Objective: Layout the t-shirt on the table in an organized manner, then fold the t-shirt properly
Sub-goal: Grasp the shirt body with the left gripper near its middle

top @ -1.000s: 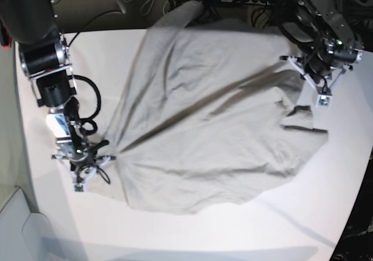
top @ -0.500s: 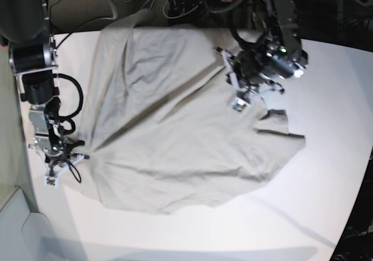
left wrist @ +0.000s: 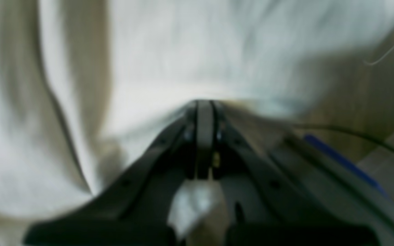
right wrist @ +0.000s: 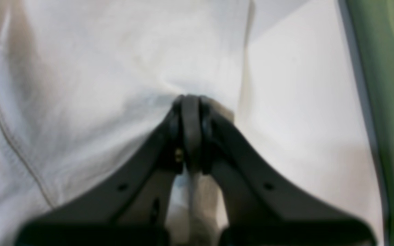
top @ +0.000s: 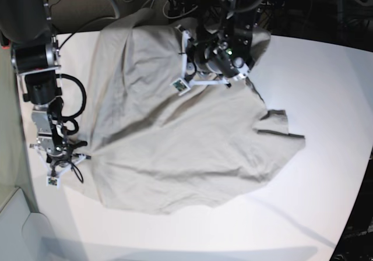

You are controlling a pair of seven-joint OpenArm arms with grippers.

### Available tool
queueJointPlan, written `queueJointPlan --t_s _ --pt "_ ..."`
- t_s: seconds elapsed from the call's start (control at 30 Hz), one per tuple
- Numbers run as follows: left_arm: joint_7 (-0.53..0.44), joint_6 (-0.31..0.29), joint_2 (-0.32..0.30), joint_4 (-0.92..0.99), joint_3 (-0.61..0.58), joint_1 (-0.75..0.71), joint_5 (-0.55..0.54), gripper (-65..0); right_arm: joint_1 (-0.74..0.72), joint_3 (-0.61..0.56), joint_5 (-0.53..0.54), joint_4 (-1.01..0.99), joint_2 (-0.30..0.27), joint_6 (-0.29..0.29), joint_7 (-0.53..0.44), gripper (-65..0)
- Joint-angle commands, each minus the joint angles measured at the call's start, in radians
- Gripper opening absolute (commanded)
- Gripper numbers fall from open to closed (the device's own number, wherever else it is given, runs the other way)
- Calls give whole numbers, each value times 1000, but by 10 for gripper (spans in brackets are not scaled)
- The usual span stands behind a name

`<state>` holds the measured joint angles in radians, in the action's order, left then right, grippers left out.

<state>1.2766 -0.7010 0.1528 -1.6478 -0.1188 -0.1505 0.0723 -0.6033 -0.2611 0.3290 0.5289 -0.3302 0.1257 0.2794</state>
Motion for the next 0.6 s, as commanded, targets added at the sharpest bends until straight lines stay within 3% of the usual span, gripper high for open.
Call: queueJointPlan --t_s 0.0,0.13,0.23,0.43,0.57 --pt "11 3 4 19 3 16 56 -649 -4 0 19 -5 0 -11 70 -646" --pt "11 3 -14 70 5 50 174 -649 -4 0 19 -3 0 -11 70 -646" --pt "11 3 -88 77 32 59 225 -649 -4 0 19 -3 -2 -11 70 -646" --pt "8 3 -204 85 264 108 226 -649 -2 0 19 -3 -2 -11 74 -646" --pt "-73 3 -241 87 388 142 226 -649 19 0 22 1 10 -11 134 -649"
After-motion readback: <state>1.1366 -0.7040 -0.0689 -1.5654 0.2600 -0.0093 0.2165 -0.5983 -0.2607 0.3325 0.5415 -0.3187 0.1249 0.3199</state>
